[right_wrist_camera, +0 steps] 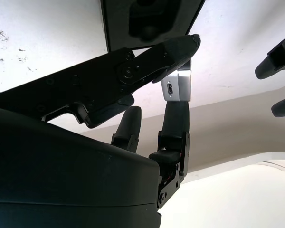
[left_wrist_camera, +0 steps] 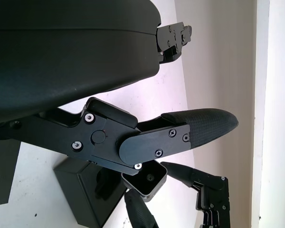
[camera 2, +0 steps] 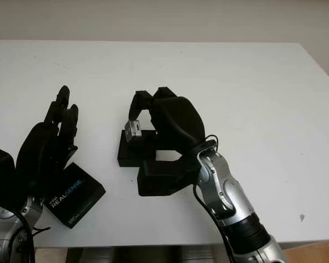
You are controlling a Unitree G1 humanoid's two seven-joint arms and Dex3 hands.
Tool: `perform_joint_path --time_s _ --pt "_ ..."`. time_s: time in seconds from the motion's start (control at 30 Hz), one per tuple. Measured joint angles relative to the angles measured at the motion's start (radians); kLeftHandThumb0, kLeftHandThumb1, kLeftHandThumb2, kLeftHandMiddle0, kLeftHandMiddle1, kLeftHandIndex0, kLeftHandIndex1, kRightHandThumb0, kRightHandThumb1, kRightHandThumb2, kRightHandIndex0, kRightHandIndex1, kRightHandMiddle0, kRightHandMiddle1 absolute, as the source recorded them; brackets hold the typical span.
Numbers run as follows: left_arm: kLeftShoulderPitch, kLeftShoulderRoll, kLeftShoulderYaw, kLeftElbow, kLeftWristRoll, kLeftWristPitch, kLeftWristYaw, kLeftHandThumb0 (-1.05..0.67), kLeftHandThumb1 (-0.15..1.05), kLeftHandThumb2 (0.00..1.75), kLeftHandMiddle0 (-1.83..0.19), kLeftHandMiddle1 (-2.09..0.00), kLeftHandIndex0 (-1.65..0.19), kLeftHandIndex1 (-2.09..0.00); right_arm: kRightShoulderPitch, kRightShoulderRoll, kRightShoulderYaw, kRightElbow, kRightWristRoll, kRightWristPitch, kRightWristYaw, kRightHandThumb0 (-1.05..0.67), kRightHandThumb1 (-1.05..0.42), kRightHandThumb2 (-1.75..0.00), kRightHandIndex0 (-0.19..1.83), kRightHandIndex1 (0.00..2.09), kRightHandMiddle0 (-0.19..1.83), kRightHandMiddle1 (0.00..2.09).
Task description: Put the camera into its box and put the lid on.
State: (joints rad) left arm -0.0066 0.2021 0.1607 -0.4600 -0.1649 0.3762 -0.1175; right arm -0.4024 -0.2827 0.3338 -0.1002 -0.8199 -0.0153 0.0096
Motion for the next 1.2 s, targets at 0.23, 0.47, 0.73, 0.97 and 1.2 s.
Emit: perform_joint_path --time_s 0.23,0.47,0.73,0.97,1.2 --pt "0.0 0.007 0.0 0.0 0.0 0.009 -0.003 -0.79 1.05 0.66 0.18 -0.05 0.19 -0.02 0.0 0.012 0.0 0.0 0.001 0.001 -0.006 -0.37 -0.98 -0.06 0.2 1.22 0.44 1.48" --pt "0.0 0.012 0.0 0.0 0.0 0.009 -0.004 -0.79 1.05 0.66 0.19 -0.05 0.19 -0.02 0.015 0.087 -0.028 0.045 0.096 0.047 -0.032 -0.37 -0.99 -0.06 0.16 1.15 0.39 1.52" --pt "0.0 0.015 0.002 0.0 -0.003 0.01 -0.01 -0.78 1.05 0.66 0.19 -0.05 0.19 -0.01 0.068 0.174 -0.084 0.046 0.266 0.116 -0.027 -0.38 -0.98 -0.05 0.16 0.82 0.33 1.58" --pt "0.0 0.019 0.002 0.0 -0.002 0.016 -0.01 -0.79 1.05 0.66 0.19 -0.05 0.19 -0.01 0.087 0.19 -0.102 0.04 0.331 0.136 -0.017 -0.37 -0.98 -0.05 0.17 0.79 0.31 1.59" --pt "0.0 0.02 0.002 0.0 -0.003 0.016 -0.01 -0.79 1.05 0.66 0.19 -0.04 0.19 0.0 0.094 0.19 -0.111 0.004 0.373 0.168 0.02 -0.38 -0.98 -0.05 0.19 0.77 0.33 1.57"
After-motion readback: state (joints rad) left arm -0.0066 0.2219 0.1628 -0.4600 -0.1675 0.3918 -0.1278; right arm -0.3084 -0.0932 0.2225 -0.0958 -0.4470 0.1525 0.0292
